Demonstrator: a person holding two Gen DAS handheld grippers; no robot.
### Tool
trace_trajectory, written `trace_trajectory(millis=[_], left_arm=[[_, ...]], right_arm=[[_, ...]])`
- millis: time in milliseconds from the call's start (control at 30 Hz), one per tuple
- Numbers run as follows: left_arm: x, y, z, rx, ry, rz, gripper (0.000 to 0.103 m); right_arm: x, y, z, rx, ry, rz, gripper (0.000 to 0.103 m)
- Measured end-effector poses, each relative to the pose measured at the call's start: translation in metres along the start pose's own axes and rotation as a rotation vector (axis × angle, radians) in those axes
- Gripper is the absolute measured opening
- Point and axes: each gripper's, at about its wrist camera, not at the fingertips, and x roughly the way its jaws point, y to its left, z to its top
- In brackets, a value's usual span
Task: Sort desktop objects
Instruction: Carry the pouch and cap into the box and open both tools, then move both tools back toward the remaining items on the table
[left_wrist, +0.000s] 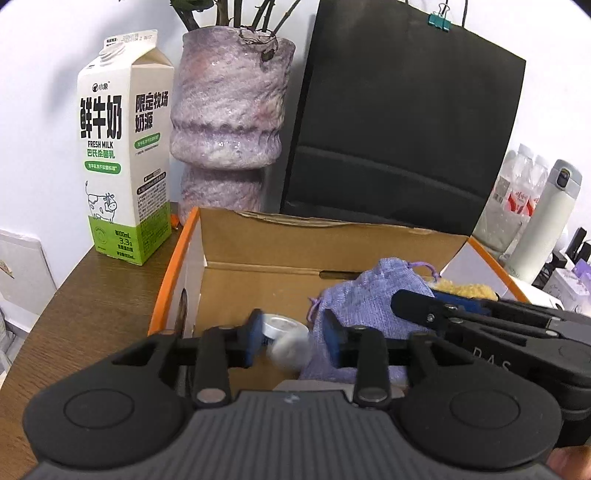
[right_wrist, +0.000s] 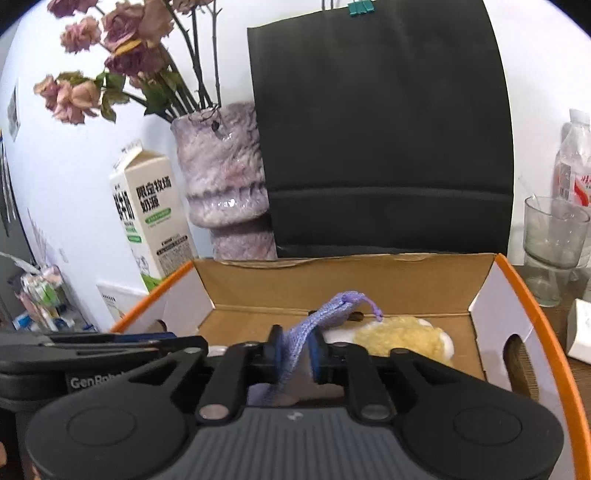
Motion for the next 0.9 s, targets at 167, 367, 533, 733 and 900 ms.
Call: trace_trajectory(millis=[167,367,533,733,900], left_arm=[[-0.010,0.000,0.002,-0.002,-0.025,0.020,0.058],[-0.020,0.007,0.008,-0.039,-0.061,0.065,0.093],[-0.028,0.011,0.012,-0.085,-0.076,0.072,0.103],[-0.046,0.002,0.013,-0.062,-0.117,0.051,0.103],[-0.072,-0.008,0.007,-0.023,-0.154,0.023,0.103]], right_arm=[[-0.016,-0.001,0.006,-0.040,-0.022,-0.040,0.065],[-0.027,-0.010,0.012,-0.015,-0.025,-0.062,0.103],[-0.034,-0.013,0.015,0.004,0.012,-0.047,0.103],[-0.056,-0.008,0.015,-0.009,-0.023,-0.039,0.103],[-0.086,-0.013,0.011,-0.005,-0.049,-0.035,0.103]])
